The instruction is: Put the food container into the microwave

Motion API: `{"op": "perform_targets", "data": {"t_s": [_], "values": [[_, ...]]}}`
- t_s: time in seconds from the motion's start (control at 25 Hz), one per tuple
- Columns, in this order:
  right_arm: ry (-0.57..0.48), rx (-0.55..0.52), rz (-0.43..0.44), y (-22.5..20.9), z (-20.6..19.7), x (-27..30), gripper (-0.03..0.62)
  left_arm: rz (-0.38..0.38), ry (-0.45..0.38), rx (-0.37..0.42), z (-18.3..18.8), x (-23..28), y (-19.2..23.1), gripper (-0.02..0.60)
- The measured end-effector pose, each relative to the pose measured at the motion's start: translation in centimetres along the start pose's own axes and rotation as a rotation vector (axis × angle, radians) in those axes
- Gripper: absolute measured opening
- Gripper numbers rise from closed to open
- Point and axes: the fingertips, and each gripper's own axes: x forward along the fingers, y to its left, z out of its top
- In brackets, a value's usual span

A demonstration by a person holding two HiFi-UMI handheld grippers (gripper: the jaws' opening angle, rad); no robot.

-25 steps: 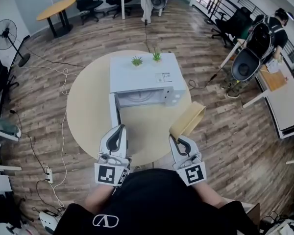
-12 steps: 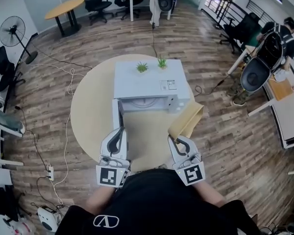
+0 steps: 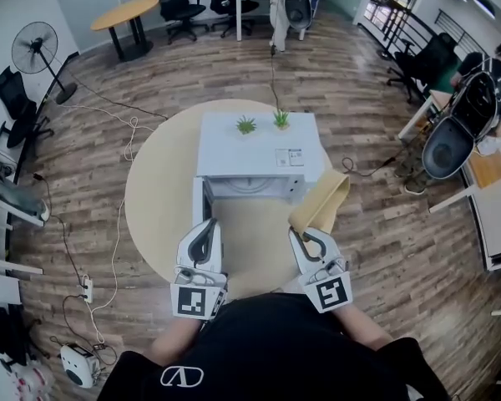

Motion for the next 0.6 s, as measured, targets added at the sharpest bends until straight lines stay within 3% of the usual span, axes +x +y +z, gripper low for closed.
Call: {"op": "perform_targets", "data": {"t_s": [0.4, 0.6], "values": [[-0.001, 0.000, 0.028, -0.8, 0.1, 1.9, 0.011, 0.019, 0.018, -0.021, -0.6, 0.7, 0.7, 0.000], [0.032, -0.064, 0.073, -1.0, -0.4, 3.3, 0.011, 0.018, 0.032, -0.030, -1.1, 0.2, 0.6, 0.000]]}}
